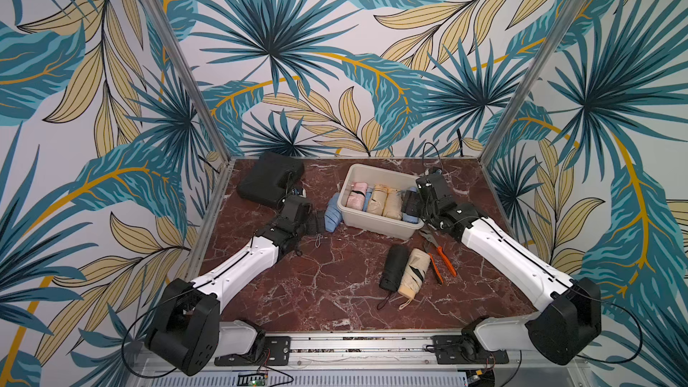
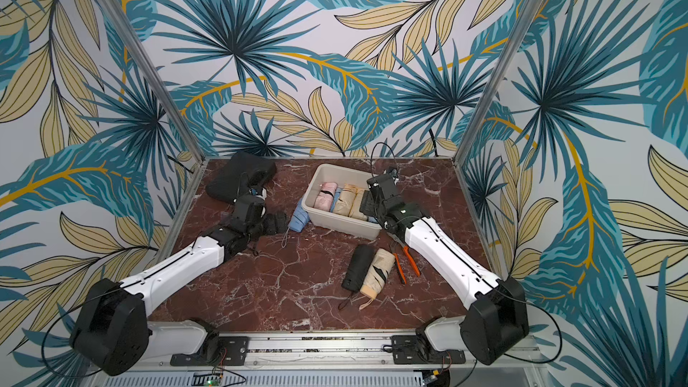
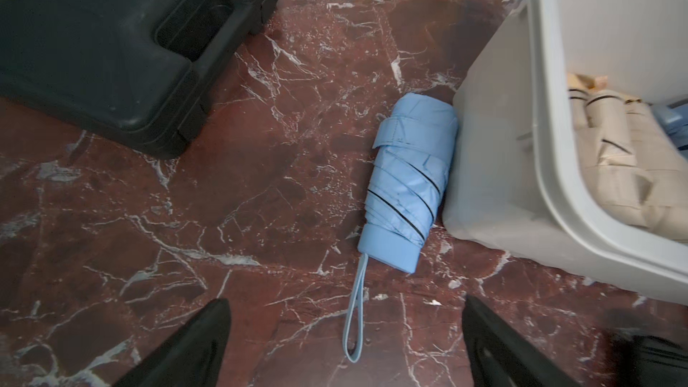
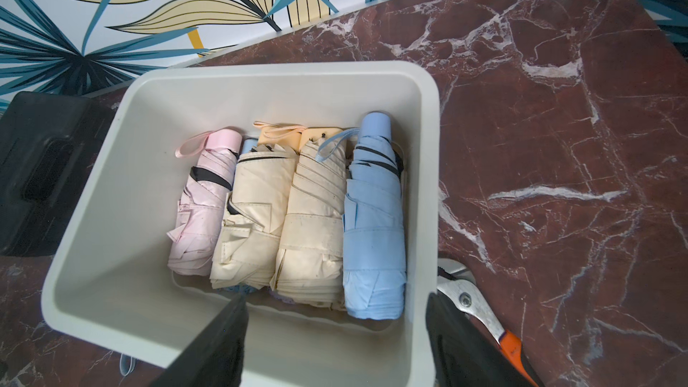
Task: Put the umbrella into the storage box
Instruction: Pick up the umbrella from the center of the board.
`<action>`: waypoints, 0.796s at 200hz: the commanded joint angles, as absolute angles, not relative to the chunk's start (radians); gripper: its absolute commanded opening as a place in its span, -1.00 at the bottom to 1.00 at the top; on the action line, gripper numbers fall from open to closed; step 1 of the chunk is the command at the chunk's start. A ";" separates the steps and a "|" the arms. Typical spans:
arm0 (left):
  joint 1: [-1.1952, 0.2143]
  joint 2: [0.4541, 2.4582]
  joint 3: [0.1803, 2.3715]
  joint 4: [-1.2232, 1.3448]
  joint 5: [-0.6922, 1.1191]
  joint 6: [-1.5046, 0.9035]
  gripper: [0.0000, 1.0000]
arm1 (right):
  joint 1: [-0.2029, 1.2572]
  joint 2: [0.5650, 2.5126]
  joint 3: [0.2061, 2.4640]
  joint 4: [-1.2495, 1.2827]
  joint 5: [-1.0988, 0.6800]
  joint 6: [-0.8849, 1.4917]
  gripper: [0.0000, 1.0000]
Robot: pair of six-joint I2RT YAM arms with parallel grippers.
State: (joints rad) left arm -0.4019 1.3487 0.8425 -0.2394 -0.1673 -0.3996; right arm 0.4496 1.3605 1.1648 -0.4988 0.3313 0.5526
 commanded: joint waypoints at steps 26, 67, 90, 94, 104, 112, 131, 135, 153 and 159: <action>-0.361 1.435 0.884 -0.213 0.009 -0.265 1.00 | 0.439 1.314 1.133 -0.494 0.329 0.555 0.55; -0.357 1.554 0.967 -0.265 0.164 -0.165 1.00 | 0.430 1.312 1.131 -0.494 0.306 0.553 0.55; -0.351 1.608 1.019 -0.316 0.177 -0.131 1.00 | 0.426 1.319 1.127 -0.494 0.293 0.556 0.55; -0.349 1.615 1.023 -0.315 0.179 -0.126 1.00 | 0.425 1.322 1.128 -0.494 0.289 0.556 0.55; -0.346 1.638 1.035 -0.313 0.182 -0.122 1.00 | 0.423 1.326 1.133 -0.494 0.283 0.555 0.55; -0.345 1.658 1.050 -0.317 0.186 -0.122 1.00 | 0.420 1.326 1.137 -0.494 0.282 0.549 0.55; -0.345 1.700 1.084 -0.323 0.209 -0.131 1.00 | 0.415 1.320 1.140 -0.494 0.286 0.543 0.55; -0.345 1.706 1.088 -0.320 0.215 -0.135 0.99 | 0.414 1.318 1.140 -0.494 0.287 0.543 0.55; -0.344 1.731 1.096 -0.304 0.232 -0.146 0.97 | 0.407 1.313 1.134 -0.494 0.285 0.545 0.55; -0.345 1.739 1.099 -0.305 0.235 -0.150 0.95 | 0.406 1.312 1.130 -0.494 0.284 0.546 0.55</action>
State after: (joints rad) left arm -0.3504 1.7161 1.0672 -0.2981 0.1932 -0.1520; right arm 0.4149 1.3296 1.1542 -0.4984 0.2897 0.5526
